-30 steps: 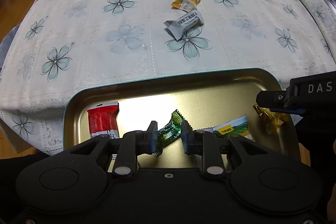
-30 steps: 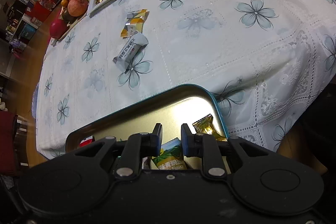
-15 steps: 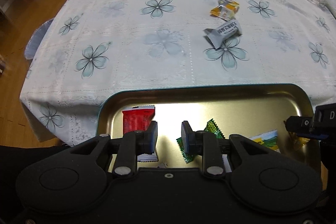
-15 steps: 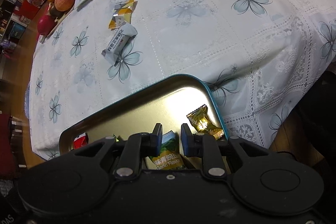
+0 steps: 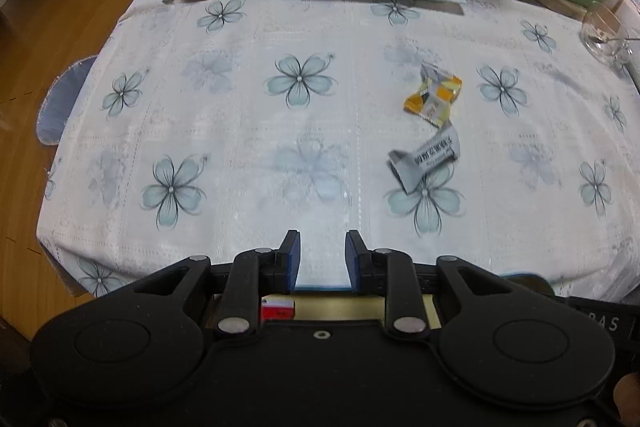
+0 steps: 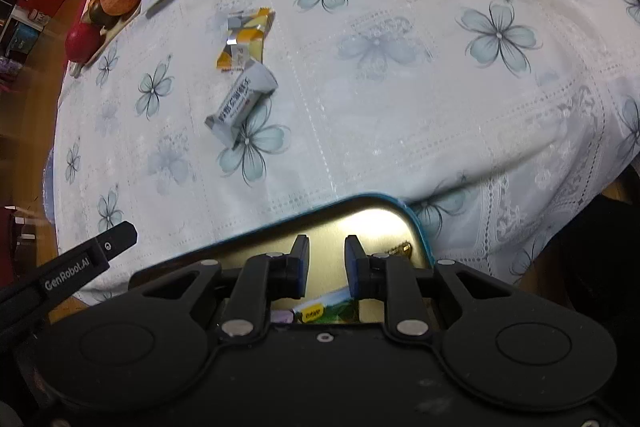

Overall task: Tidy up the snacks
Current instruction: 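Open the left tool to release the hawthorn strip into the tray, then grasp the yellow-silver pastry pack with the right tool while the left tool moves to the sesame strip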

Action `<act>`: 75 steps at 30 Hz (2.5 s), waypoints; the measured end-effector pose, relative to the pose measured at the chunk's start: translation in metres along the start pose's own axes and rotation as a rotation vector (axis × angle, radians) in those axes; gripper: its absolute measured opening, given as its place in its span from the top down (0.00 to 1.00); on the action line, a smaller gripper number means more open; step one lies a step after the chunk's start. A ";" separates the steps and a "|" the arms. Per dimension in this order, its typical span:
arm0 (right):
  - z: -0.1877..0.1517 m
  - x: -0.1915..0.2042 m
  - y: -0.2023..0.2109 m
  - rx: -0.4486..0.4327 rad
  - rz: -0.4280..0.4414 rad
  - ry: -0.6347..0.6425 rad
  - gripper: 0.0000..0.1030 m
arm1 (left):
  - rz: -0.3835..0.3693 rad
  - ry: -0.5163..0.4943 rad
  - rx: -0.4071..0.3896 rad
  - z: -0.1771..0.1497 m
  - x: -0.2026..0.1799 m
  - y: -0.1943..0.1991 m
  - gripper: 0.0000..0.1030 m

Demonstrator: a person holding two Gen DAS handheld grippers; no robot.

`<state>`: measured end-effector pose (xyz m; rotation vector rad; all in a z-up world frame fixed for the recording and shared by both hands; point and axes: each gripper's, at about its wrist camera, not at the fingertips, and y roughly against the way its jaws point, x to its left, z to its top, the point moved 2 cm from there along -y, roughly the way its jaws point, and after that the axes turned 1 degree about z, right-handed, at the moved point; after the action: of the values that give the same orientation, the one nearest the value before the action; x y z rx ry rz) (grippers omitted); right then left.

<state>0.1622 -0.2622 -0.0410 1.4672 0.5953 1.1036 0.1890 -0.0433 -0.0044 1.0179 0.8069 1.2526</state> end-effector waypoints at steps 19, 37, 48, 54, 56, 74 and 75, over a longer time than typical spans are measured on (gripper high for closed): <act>0.107 0.067 -0.029 -0.081 -0.023 -0.001 0.78 | -0.026 0.175 0.070 0.081 0.051 -0.047 0.67; 0.153 0.120 -0.124 -0.043 -0.141 -0.017 0.75 | 0.008 0.199 0.016 0.093 0.070 -0.033 0.67; 0.161 0.123 -0.132 -0.026 -0.185 0.063 0.99 | -0.008 0.224 0.046 0.094 0.072 -0.040 0.67; 0.169 0.100 -0.110 -0.070 -0.162 0.021 0.89 | -0.014 0.218 0.062 0.093 0.068 -0.044 0.67; 0.172 0.093 -0.106 -0.082 -0.162 -0.011 0.79 | -0.011 0.217 0.063 0.093 0.067 -0.044 0.67; 0.187 0.113 -0.134 -0.091 -0.164 -0.058 0.63 | -0.024 0.242 0.091 0.095 0.070 -0.051 0.67; 0.187 0.116 -0.134 -0.097 -0.174 -0.042 0.65 | -0.022 0.240 0.093 0.095 0.069 -0.052 0.67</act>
<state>0.4047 -0.2223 -0.1168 1.3256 0.6194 0.9509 0.3059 0.0087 -0.0148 0.9402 1.0674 1.3445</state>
